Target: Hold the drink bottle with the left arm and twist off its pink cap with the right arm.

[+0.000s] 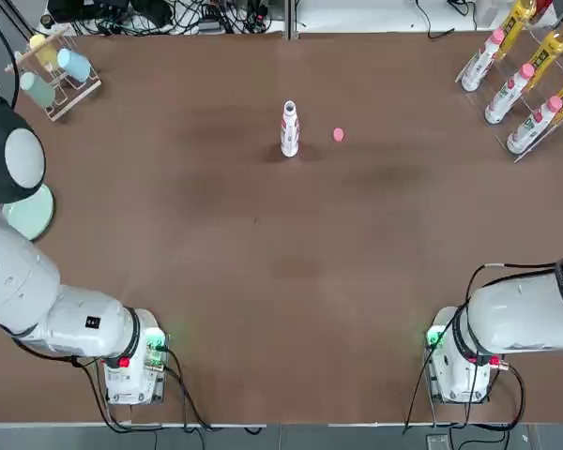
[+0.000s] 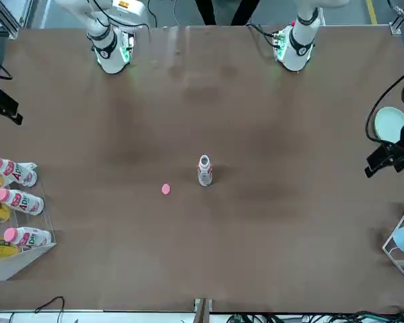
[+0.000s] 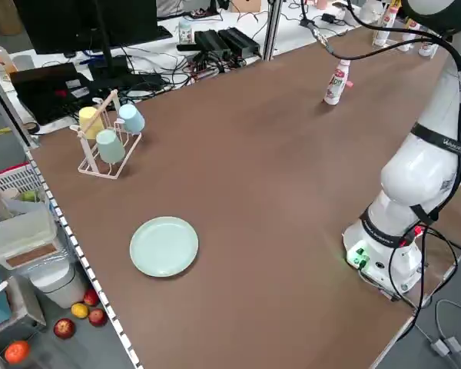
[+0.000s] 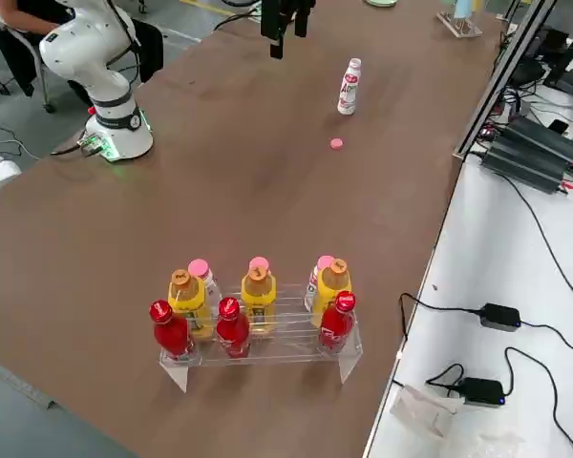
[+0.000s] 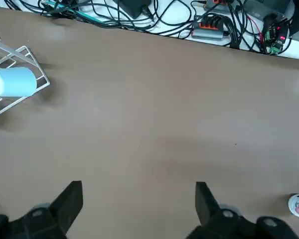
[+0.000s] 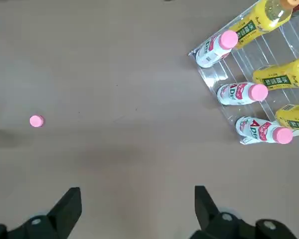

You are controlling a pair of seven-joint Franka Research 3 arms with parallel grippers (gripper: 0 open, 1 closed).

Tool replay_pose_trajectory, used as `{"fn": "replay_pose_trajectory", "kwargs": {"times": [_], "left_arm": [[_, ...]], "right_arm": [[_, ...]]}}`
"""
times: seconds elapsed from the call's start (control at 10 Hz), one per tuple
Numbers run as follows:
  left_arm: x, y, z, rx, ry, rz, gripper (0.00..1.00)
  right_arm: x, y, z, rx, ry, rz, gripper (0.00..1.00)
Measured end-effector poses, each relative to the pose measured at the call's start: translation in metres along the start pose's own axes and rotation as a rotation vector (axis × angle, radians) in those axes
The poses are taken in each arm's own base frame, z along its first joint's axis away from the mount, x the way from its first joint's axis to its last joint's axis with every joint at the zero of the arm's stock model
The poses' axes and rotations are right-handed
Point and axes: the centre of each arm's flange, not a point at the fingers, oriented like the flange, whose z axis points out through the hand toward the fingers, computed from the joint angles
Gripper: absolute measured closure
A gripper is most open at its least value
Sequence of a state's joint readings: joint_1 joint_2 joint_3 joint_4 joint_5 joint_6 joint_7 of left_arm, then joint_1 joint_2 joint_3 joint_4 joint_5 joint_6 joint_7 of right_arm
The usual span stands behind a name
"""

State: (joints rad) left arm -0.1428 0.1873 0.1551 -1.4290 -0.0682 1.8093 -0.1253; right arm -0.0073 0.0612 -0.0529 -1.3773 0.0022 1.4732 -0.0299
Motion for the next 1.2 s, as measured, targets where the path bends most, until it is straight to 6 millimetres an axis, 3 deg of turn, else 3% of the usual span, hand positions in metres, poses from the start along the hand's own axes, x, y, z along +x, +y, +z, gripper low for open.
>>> {"fn": "replay_pose_trajectory", "kwargs": {"times": [1.2], "left_arm": [[-0.0017,0.0076,-0.0044,-0.004,0.004,-0.059,0.0]], "right_arm": [[-0.0002,0.0004,0.0001,0.0,-0.001,0.001,0.0]]}}
